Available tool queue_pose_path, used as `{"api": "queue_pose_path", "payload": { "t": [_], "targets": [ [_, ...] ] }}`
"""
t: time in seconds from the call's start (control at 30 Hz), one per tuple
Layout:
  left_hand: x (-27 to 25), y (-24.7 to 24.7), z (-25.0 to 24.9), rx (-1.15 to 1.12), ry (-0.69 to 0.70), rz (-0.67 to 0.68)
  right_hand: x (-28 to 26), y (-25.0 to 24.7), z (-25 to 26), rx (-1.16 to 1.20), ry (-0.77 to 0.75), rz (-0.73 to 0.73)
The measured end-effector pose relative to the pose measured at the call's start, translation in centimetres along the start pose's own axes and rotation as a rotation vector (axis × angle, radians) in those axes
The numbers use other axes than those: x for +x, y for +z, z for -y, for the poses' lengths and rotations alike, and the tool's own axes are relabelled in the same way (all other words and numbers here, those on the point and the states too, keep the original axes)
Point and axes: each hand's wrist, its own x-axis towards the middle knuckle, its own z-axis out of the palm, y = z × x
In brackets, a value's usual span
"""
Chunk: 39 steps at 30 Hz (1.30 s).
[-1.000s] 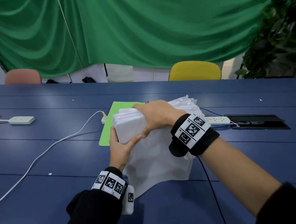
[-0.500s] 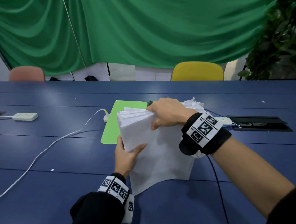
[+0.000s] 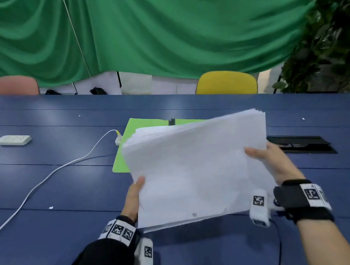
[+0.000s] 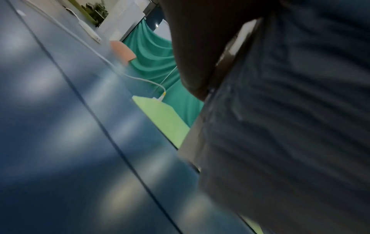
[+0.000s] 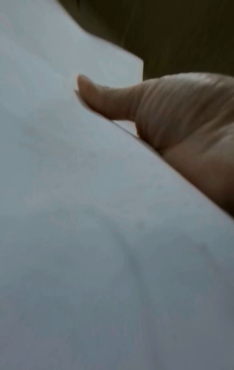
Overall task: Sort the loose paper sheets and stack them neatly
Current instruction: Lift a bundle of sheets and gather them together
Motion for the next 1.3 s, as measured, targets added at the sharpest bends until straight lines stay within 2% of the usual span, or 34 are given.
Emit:
{"api": "queue_pose_path", "payload": {
  "t": [0.07, 0.13, 0.2, 0.23, 0.27, 0.33, 0.4, 0.43, 0.5, 0.57, 0.63, 0.7, 0.77, 0.83, 0.9, 1.0, 1.17, 1.3],
  "targets": [
    [0.1, 0.5, -1.4, 0.236, -0.029, 0.071, 0.8, -0.7, -6.1, 0.013, 0.273, -0.081],
    [0.8, 0.1, -0.2, 0.52, -0.163, 0.077, 0.2, -0.4, -12.2, -0.129, 0.524, -0.085],
    [3.0, -2.7, 3.4, 0.746, -0.292, 0.073, -0.7, 0.2, -16.9, -0.245, 0.622, -0.089],
    [3.8, -3.9, 4.9, 0.811, -0.344, 0.059, -0.9, 0.2, -18.3, -0.207, 0.623, -0.118],
    [4.0, -4.8, 5.8, 0.805, -0.399, 0.055, -1.0, 0.0, -19.3, -0.145, 0.628, -0.142],
    [3.1, -4.3, 5.2, 0.6, -0.423, 0.024, -1.0, -0.6, -19.9, -0.075, 0.679, -0.135],
    [2.5, -3.5, 4.5, 0.421, -0.424, 0.045, -1.2, -0.9, -20.1, -0.035, 0.729, -0.1],
    [2.6, -3.2, 4.4, 0.428, -0.405, 0.055, -1.2, -0.7, -20.1, -0.021, 0.724, -0.085],
    [2.6, -2.1, 4.1, 0.547, -0.274, 0.044, -1.3, 0.4, -18.8, -0.06, 0.635, -0.082],
    [2.4, -1.0, 4.4, 0.62, -0.114, 0.043, -1.0, 1.3, -16.7, -0.114, 0.474, -0.139],
    [1.9, 0.2, 3.7, 0.669, 0.111, -0.003, -0.4, 2.3, -14.5, -0.146, 0.271, -0.191],
    [1.3, 1.4, 2.7, 0.717, 0.351, -0.118, 0.0, 3.3, -12.6, -0.16, 0.121, -0.245],
    [0.3, 3.0, 1.1, 0.642, 0.557, -0.189, -0.1, 4.1, -10.5, -0.06, -0.003, -0.311],
    [-0.6, 4.0, -0.6, 0.498, 0.672, -0.225, -0.2, 4.7, -8.4, 0.074, -0.093, -0.35],
    [-1.1, 4.0, -1.7, 0.35, 0.737, -0.229, -0.1, 4.9, -7.4, 0.189, -0.154, -0.359],
    [-1.3, 2.5, -1.8, 0.194, 0.708, -0.203, 0.0, 4.7, -7.9, 0.177, -0.183, -0.303],
    [-1.8, 1.0, -1.3, 0.197, 0.699, -0.282, 0.1, 4.0, -10.1, 0.093, -0.167, -0.162],
    [-1.7, 1.4, -1.5, 0.24, 0.69, -0.301, 0.3, 5.0, -9.7, 0.157, -0.215, -0.131]
  ]
}}
